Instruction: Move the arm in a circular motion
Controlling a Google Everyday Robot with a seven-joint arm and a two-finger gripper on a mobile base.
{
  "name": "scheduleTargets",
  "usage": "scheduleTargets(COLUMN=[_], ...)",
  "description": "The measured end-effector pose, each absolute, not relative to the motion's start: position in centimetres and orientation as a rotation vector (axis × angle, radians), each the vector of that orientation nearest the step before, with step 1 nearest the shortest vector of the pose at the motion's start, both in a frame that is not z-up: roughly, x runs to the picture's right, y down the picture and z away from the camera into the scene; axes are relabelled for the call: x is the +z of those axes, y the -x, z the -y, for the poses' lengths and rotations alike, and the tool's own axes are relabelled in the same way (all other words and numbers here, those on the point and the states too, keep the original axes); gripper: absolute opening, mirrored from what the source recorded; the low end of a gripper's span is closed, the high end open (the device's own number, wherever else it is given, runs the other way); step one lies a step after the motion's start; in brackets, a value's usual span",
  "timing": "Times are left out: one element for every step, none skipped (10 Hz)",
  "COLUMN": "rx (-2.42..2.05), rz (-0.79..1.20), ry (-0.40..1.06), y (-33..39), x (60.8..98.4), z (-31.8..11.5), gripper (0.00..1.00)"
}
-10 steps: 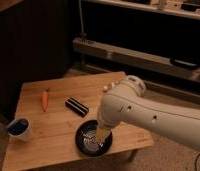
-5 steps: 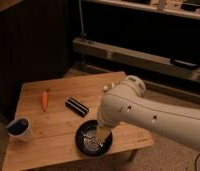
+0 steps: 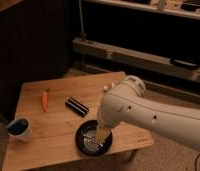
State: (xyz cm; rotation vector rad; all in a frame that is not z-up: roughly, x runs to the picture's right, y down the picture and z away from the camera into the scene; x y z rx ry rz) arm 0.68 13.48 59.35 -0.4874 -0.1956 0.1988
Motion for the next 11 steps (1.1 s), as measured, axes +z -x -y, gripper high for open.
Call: scheduleTargets(rx=[0.199,0.199,0.199,0.199,0.199,0.195,0.172,0.15,0.117,0.085,0.045], rz=[0.196,0.196,0.196,0.196,0.196,0.198,0.221,0.241,0.264,0.287,0.313], ry=[0.487,0.487,0.487,0.487,0.487,0.486,0.473,0.462,0.451,0.441,0.426], y=[-0.7,-0.7,-0.7,-0.7,-0.7,-0.6,-0.1,0.5,1.9,3.5,5.7], x=[59.4,59.4,59.4,59.4,59.4,59.3,59.1,58.7,58.1,57.6,57.1], z=[-13.5,-13.5,-13.5,-13.5,-13.5,-13.4,-13.0,-12.2,-11.1,-9.9,-8.1], gripper=[0.8,0.8,0.8,0.8,0.8,0.8,0.8,0.8,0.8,0.8,0.8])
